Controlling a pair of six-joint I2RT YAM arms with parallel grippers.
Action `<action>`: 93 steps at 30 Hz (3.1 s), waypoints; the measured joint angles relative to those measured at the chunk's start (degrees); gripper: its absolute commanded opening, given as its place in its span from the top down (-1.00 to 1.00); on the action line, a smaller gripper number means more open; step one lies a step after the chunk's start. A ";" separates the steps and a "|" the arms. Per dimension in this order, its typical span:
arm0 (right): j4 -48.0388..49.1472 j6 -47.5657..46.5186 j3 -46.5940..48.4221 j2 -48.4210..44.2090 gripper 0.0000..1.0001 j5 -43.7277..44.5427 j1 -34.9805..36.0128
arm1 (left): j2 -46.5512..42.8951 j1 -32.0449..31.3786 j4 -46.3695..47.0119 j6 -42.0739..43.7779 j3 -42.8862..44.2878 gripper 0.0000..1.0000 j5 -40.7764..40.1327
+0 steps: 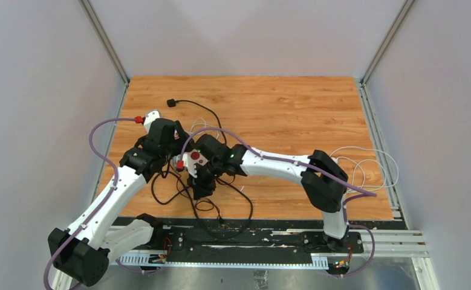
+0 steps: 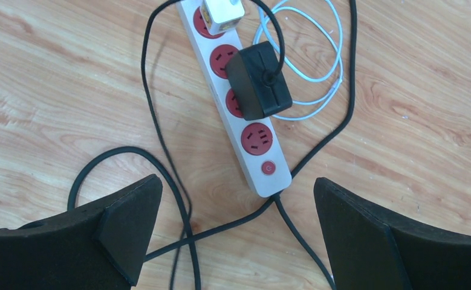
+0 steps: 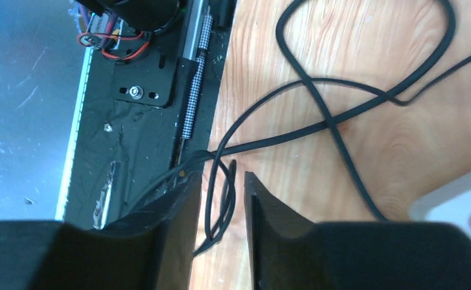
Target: Insert the plug
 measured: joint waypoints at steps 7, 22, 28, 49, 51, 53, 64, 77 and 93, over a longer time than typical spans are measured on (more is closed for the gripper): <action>-2.23 3.43 0.66 1.46 -0.45 10.73 0.50 | 1.44 0.68 0.50 -0.15 0.07 -0.99 -2.16; 2.69 32.22 -33.75 -41.22 -1.00 45.16 -50.27 | 3.69 0.98 2.01 2.03 0.20 -0.99 -1.31; -5.31 37.88 -37.81 -43.30 -0.92 49.33 -69.59 | 4.79 1.18 4.72 3.80 0.04 -0.99 1.11; -5.27 41.53 -38.66 -26.60 -0.26 34.10 -73.64 | 11.82 1.31 7.58 6.21 0.09 -0.99 6.49; -4.59 41.51 -38.84 -26.23 -0.21 34.56 -73.64 | 11.80 1.40 7.74 6.21 0.09 -0.99 6.95; -3.76 41.51 -39.12 -25.73 -0.16 35.34 -73.64 | 11.74 1.44 7.82 6.21 0.09 -0.99 7.32; 0.13 39.76 -40.87 -26.14 0.71 36.70 -73.64 | 10.80 1.46 7.78 6.21 0.09 -0.99 8.48; 9.05 20.52 -41.35 -47.47 0.77 22.16 -55.67 | 9.68 1.57 10.43 8.39 4.20 -0.99 24.76; 24.28 1.81 -37.75 -37.99 0.81 -3.52 -32.00 | 13.64 -6.86 32.09 -2.14 3.52 -0.88 58.40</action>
